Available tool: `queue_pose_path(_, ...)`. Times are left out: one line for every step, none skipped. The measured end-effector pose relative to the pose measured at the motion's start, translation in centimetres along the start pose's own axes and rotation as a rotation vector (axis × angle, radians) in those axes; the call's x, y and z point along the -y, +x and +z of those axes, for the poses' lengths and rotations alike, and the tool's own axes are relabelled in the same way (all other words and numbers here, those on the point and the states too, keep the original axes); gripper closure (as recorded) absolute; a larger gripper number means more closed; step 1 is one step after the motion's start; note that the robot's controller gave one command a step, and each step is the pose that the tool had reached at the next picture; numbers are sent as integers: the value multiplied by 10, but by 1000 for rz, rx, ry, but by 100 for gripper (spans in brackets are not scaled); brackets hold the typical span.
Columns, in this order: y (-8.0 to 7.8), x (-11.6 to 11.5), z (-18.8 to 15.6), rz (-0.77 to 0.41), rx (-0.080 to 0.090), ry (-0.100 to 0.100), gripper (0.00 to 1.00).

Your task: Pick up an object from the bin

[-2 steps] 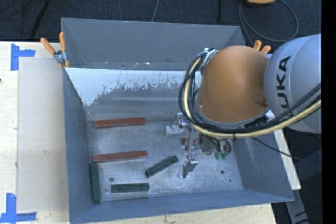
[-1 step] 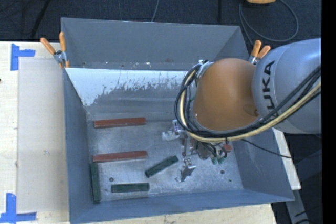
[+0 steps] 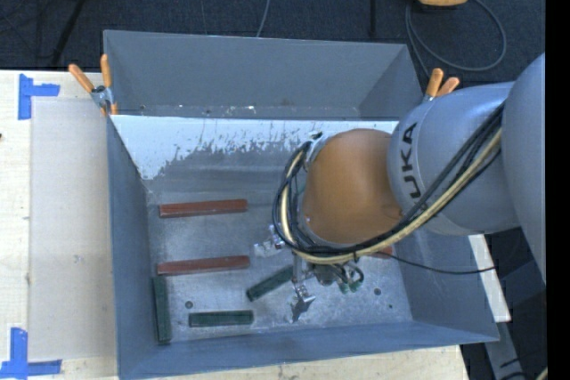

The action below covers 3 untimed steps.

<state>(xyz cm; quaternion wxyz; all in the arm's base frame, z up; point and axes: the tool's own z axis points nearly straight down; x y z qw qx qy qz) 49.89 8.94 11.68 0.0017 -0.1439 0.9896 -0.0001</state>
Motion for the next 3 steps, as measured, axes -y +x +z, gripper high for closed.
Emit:
queue_pose_path(-9,9,42,-103,9,-2,100)
queue_pose_path(-9,9,42,-103,8,-2,100)
queue_pose_path(-1,15,-89,-162,-3,-2,100)
